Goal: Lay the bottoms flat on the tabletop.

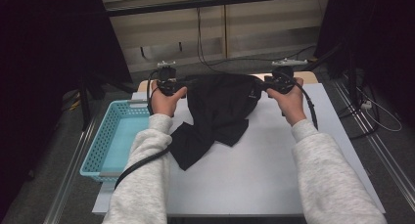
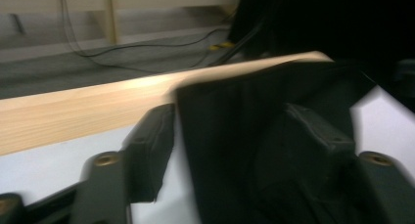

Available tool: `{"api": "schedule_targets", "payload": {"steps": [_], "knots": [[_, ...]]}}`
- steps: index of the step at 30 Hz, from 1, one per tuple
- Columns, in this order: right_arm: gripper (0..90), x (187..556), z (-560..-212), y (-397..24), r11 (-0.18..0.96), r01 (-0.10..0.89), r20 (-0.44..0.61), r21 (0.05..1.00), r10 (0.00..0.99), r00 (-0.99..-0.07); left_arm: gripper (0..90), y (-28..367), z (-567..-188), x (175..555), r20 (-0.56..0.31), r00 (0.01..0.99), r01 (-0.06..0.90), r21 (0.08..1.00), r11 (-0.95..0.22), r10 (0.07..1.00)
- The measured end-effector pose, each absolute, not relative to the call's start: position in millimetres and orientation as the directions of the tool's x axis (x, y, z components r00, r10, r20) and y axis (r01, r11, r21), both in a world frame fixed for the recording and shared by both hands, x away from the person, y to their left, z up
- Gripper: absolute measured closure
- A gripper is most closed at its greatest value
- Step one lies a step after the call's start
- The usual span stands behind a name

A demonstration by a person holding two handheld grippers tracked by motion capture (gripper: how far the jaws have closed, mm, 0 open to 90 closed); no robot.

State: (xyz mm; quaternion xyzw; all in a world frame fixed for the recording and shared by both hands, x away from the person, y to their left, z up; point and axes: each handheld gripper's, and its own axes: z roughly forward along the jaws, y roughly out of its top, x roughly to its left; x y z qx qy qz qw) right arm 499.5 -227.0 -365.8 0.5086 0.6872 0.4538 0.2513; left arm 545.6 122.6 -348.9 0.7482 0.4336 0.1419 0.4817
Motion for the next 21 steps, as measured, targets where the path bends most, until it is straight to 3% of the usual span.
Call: {"api": "schedule_targets", "payload": {"steps": [4, 8, 21], "knots": [[40.5, 472.9, -387.2, -216.4, 0.169, 0.500, 0.082, 0.849, 0.894, -0.441, 25.8, 114.1, -363.3, 524.8, -0.184, 0.637, 0.504, 0.834, -0.224, 0.749], [40.2, 433.9, -418.4, -210.1, 0.259, 0.520, 0.055, 0.814, 0.857, -0.513, 19.7, 113.1, -373.7, 501.7, -0.193, 0.666, 0.508, 0.825, -0.248, 0.720], [42.0, 397.3, -458.0, -192.4, 0.323, 0.532, 0.052, 0.783, 0.818, -0.574, 16.4, 118.1, -404.7, 448.1, -0.161, 0.697, 0.507, 0.800, -0.321, 0.699]]}}
